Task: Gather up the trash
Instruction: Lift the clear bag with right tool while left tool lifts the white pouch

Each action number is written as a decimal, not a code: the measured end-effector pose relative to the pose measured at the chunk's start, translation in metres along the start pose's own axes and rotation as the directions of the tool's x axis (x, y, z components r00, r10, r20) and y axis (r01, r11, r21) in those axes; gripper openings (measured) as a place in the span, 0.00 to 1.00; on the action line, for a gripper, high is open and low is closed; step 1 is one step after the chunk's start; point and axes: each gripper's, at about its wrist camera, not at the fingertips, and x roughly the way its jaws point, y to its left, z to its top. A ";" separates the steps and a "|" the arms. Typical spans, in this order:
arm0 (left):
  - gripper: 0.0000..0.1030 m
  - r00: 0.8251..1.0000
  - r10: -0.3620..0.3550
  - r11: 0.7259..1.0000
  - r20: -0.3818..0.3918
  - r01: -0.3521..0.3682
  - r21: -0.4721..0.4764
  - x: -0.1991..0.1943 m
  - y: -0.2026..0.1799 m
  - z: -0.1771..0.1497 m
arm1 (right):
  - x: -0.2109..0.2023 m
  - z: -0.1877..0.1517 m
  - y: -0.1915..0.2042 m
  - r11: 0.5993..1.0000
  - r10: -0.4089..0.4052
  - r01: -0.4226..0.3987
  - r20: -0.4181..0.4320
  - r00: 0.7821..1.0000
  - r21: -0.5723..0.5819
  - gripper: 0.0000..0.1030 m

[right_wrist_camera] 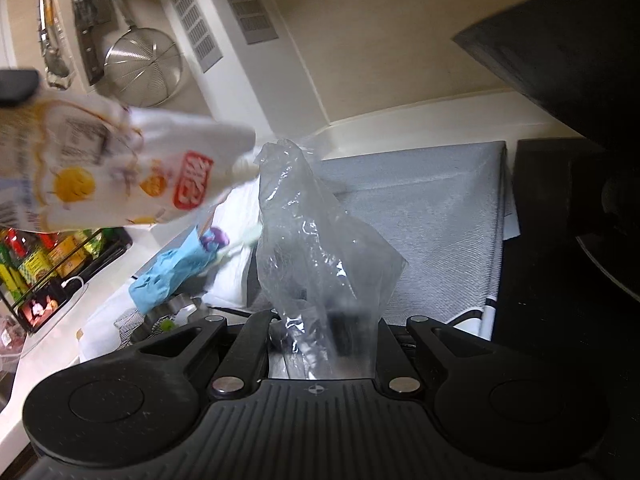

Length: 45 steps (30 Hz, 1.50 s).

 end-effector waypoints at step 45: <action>0.66 0.857 0.418 0.858 0.302 -0.482 0.179 -0.056 0.023 -0.110 | -0.008 0.000 0.003 0.998 0.048 -0.046 0.058 0.997 -0.035 0.06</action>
